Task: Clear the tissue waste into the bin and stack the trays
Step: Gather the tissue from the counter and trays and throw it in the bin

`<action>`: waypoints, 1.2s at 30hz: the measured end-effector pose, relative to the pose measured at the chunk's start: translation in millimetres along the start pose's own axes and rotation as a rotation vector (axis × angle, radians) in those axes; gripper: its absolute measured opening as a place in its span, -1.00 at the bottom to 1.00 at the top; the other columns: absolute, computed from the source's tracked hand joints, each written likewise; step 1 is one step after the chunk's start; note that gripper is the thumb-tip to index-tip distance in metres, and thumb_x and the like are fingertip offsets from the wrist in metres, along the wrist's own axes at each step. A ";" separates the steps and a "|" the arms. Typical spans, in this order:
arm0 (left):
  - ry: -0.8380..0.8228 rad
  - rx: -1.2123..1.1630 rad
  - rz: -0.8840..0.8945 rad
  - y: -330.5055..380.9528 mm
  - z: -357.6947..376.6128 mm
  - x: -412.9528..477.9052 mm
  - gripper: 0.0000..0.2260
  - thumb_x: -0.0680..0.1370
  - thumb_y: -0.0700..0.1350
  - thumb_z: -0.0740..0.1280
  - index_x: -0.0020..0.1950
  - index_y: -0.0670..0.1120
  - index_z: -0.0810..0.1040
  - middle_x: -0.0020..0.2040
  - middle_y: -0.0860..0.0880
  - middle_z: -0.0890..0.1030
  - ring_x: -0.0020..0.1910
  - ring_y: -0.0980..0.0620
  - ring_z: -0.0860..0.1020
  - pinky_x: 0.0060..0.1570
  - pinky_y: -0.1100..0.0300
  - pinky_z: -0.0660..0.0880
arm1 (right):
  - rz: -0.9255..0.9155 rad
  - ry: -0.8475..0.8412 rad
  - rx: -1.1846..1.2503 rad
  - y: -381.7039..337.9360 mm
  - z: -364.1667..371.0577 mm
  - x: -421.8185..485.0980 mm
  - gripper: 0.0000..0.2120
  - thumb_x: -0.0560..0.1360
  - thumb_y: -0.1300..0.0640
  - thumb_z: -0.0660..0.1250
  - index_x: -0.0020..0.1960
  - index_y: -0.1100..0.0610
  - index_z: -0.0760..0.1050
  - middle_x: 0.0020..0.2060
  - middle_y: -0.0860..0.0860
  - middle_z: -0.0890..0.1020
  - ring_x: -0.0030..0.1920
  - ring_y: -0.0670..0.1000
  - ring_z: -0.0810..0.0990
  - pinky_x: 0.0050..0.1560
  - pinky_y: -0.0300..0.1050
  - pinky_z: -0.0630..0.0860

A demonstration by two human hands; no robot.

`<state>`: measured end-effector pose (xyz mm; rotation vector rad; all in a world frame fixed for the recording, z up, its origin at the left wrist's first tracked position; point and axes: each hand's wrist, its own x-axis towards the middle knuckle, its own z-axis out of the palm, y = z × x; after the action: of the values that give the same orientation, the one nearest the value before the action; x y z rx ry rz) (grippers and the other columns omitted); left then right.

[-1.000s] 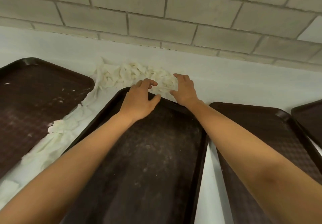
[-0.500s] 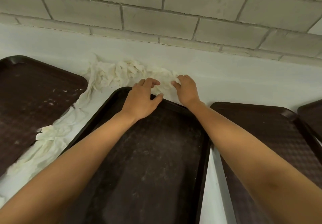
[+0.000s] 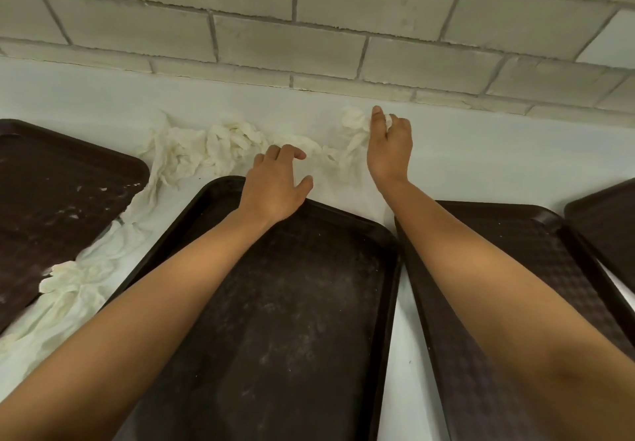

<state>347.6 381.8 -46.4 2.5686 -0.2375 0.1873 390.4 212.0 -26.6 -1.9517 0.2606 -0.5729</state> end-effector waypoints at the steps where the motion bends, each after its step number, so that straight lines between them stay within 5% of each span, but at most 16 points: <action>1: -0.007 0.050 -0.008 0.1 1.5 3.0 -0.60 0.54 0.01 0.27 0.34 -0.06 0.36 0.30 -0.11 0.41 0.26 -0.14 0.36 0.19 0.02 0.38 | 0.028 0.019 0.050 3.0 -1.1 2.7 -0.68 0.61 0.01 0.14 -0.29 0.10 0.35 -0.20 0.05 0.44 -0.15 -0.02 0.42 0.00 -0.16 0.40; 5: -0.069 0.199 -0.057 1.1 4.4 17.1 -0.55 0.54 -0.01 0.28 0.38 -0.10 0.28 0.33 -0.17 0.35 0.29 -0.17 0.31 0.19 0.03 0.37 | 0.144 0.037 0.170 11.0 -4.8 9.6 -0.81 0.54 0.06 0.28 -0.19 0.04 0.31 -0.32 -0.07 0.47 -0.25 -0.08 0.48 0.00 -0.11 0.51; 11: -0.162 0.192 -0.145 -0.2 13.1 29.8 -0.63 0.56 -0.21 0.26 0.35 -0.15 0.31 0.28 -0.19 0.37 0.23 -0.15 0.37 0.11 0.11 0.38 | 0.186 -0.008 0.252 16.5 -5.3 5.4 -0.84 0.54 0.27 0.25 -0.04 0.12 0.27 -0.46 -0.20 0.49 -0.05 -0.09 0.63 0.21 -0.24 0.43; 16: -0.174 0.192 -0.154 -0.3 16.2 35.5 -0.66 0.53 -0.34 0.25 0.30 -0.21 0.36 0.25 -0.20 0.40 0.17 -0.13 0.45 0.14 0.14 0.41 | 0.192 -0.008 0.206 17.9 -2.9 0.9 -0.66 0.58 0.23 0.21 -0.23 -0.10 0.17 -0.33 -0.10 0.48 -0.34 -0.31 0.55 -0.09 -0.42 0.44; 20: -0.162 0.155 -0.124 0.0 15.6 34.6 -0.63 0.54 -0.36 0.21 0.35 -0.20 0.36 0.27 -0.21 0.41 0.22 -0.12 0.44 0.23 0.14 0.38 | 0.187 -0.005 0.176 9.8 -2.9 -6.7 -0.66 0.59 0.18 0.20 -0.25 -0.09 0.16 -0.34 -0.07 0.44 -0.41 -0.23 0.49 -0.29 -0.50 0.39; 28: 0.048 -0.056 -0.041 8.6 5.7 30.7 -0.71 0.60 -0.34 0.09 0.26 -0.19 0.46 0.16 -0.22 0.47 0.08 -0.10 0.47 -0.10 0.31 0.32 | 0.143 -0.042 0.156 -3.0 -4.6 -20.4 -0.80 0.57 0.06 0.23 -0.22 0.05 0.36 -0.41 -0.07 0.32 -0.45 -0.13 0.30 -0.27 -0.26 0.35; 33: 0.104 -0.095 -0.016 18.6 -5.8 22.4 -0.76 0.65 -0.24 0.05 0.18 -0.28 0.45 0.02 -0.20 0.50 -0.11 -0.01 0.41 -0.18 0.33 0.24 | 0.145 -0.080 0.148 -15.1 -11.1 -32.2 -0.60 0.54 0.12 0.25 -0.39 0.04 0.15 -0.49 -0.08 0.26 -0.52 -0.13 0.23 -0.39 -0.27 0.25; 36: 0.128 -0.094 0.000 29.9 -16.7 13.2 -0.68 0.67 -0.09 0.00 -0.08 -0.21 0.45 -0.25 -0.08 0.43 -0.23 -0.01 0.39 -0.21 0.22 0.30 | 0.162 -0.104 0.193 -26.2 -19.6 -42.7 -0.58 0.53 0.08 0.27 -0.41 0.07 0.15 -0.51 -0.09 0.25 -0.55 -0.14 0.23 -0.44 -0.34 0.24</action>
<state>352.8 364.1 -14.8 2.4523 -0.1944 0.3310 341.9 226.1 -8.1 -1.7493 0.2839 -0.3750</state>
